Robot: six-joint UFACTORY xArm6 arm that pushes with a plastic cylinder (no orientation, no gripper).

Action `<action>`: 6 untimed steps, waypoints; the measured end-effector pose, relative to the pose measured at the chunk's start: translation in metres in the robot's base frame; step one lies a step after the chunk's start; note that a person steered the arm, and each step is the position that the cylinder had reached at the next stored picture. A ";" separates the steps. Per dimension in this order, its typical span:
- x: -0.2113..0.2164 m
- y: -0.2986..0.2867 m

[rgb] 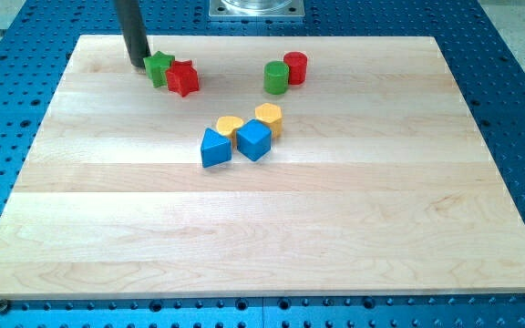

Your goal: Push the red star close to the heart

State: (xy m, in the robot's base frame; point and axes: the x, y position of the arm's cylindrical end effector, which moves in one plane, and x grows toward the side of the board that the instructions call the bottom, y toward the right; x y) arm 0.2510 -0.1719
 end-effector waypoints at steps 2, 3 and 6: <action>0.037 0.080; 0.040 0.132; 0.108 0.074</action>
